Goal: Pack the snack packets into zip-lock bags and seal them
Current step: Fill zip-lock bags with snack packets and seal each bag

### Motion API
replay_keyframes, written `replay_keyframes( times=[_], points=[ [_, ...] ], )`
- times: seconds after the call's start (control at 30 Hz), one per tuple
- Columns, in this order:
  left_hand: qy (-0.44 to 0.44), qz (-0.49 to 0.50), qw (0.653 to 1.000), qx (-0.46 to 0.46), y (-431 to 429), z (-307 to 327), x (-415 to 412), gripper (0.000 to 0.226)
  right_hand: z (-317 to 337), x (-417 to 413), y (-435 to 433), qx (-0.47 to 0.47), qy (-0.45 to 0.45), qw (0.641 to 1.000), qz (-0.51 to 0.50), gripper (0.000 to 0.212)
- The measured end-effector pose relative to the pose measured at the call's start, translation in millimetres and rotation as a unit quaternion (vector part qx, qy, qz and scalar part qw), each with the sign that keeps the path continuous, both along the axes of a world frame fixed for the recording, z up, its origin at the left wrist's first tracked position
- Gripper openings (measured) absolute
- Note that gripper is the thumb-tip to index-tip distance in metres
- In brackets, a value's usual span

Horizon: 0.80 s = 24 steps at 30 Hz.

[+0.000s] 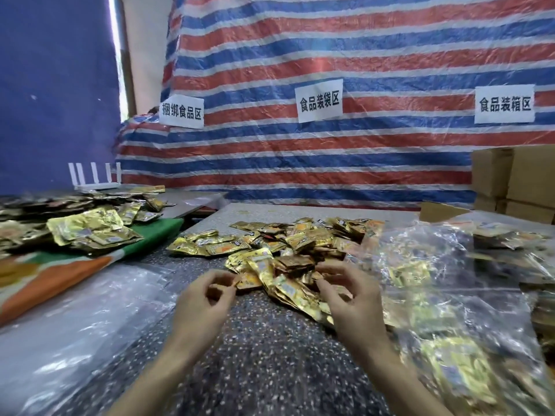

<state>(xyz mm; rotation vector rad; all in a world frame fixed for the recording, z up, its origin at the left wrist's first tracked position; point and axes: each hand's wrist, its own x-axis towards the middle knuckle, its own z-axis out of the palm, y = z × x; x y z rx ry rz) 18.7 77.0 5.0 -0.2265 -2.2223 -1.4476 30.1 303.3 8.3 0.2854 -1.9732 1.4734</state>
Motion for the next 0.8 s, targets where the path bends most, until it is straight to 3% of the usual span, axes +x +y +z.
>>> replay_keyframes(
  times=[0.1,0.2,0.27,0.33,0.43,0.57,0.67,0.8],
  points=[
    [-0.014,0.161,0.97,-0.181,-52.7,-8.0,-19.6,0.025,-7.3,-1.1,-1.7,0.011,0.001,1.0,0.016,0.029],
    [-0.142,0.276,0.883,-0.352,-94.5,-18.2,-38.3,0.037,-9.2,-1.3,-2.7,-0.01,0.003,0.999,0.033,0.027],
    [-0.236,0.304,0.833,-0.397,-108.8,-26.0,-43.8,0.03,-9.9,0.1,-2.6,-0.012,0.017,0.999,0.034,0.029],
    [-0.26,0.317,0.816,-0.408,-116.7,-35.6,-44.7,0.019,-11.3,2.5,-2.3,-0.008,0.028,0.999,0.035,0.032],
    [-0.222,0.348,0.82,-0.396,-123.6,-43.4,-43.5,0.019,-13.0,5.2,-1.0,-0.017,0.031,0.998,0.042,0.035],
    [-0.157,0.371,0.867,-0.292,-123.5,-41.2,-38.4,0.018,-13.6,8.0,1.0,-0.035,0.024,0.998,0.055,0.041],
    [-0.083,0.395,0.882,-0.243,-114.8,-33.5,-35.2,0.013,-13.2,9.1,1.4,-0.04,0.026,0.997,0.056,0.042],
    [0.033,0.353,0.911,-0.211,-85.0,-21.3,-29.3,0.013,-13.5,8.7,1.2,-0.048,0.018,0.997,0.055,0.04]
  ],
)
